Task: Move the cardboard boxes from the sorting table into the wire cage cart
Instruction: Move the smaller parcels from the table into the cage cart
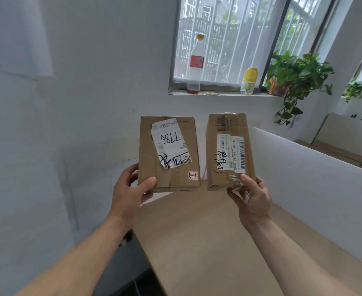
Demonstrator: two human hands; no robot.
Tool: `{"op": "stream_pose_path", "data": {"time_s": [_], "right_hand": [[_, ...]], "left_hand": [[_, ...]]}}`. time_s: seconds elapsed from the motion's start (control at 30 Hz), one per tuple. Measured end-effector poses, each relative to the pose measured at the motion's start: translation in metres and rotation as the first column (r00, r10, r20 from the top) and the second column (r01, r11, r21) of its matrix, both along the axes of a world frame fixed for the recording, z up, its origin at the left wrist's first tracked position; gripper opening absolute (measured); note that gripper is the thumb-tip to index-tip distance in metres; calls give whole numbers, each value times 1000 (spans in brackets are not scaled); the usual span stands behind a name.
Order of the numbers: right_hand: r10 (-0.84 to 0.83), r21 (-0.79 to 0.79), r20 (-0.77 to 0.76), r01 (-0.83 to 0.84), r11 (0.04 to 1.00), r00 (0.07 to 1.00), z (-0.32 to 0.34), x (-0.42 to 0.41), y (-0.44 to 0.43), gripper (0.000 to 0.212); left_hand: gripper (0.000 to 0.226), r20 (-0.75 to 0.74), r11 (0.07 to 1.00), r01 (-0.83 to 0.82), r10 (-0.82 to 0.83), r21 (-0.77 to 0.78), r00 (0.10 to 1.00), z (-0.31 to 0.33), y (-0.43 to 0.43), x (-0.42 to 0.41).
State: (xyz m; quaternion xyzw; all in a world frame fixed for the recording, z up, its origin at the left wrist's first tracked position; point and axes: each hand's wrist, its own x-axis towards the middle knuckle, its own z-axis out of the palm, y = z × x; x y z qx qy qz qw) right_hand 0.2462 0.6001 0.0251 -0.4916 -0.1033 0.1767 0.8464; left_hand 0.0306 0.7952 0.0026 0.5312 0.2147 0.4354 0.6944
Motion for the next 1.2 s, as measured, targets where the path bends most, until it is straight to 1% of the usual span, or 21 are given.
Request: {"op": "stream_pose_path", "data": {"time_s": [0.1,0.23,0.33,0.4,0.5,0.6,0.73,0.87,1.0,1.13,1.2], "right_hand": [[27,6,9,-27,1000,1000,2,-15,9,27],[54,16,-10,-53,998,999,2,-27,18,29],[88,24,-12,-87,996,996,5,-30,24,32],[122,36,-13,-121,992,992,6,-31,28,29],[187,46,-13,-187,981,982,5,-31,30,24],[251,45,-4,-250,967,968,6,-30,33,24],[341,54,-22,-339,939,940,2,-35,39,22],[442,56,-44,-439,897,896,-5,-56,49,20],[530,53,-54,-528,848,846,-11,-86,58,20],[611,36,-64,-610,791,789,-18,-128,66,18],[649,31,-72,-649,760,757,-22,-152,70,17]], "left_hand": [[62,5,1000,-20,20,0,1000,2,4,-18],[60,17,998,-59,59,7,998,8,5,-39],[62,15,993,-114,114,11,993,13,3,-55],[62,6,988,-154,154,17,988,16,2,-67],[55,-2,972,-233,233,14,972,20,-5,-82],[55,-16,948,-317,317,9,948,19,-19,-96],[59,-43,909,-417,417,23,908,13,-42,-120],[54,-55,863,-504,505,28,861,9,-68,-151],[58,-64,802,-597,596,21,800,8,-92,-188],[46,-65,731,-682,682,28,728,4,-113,-233],[48,-64,695,-718,718,13,693,3,-124,-258]]}}
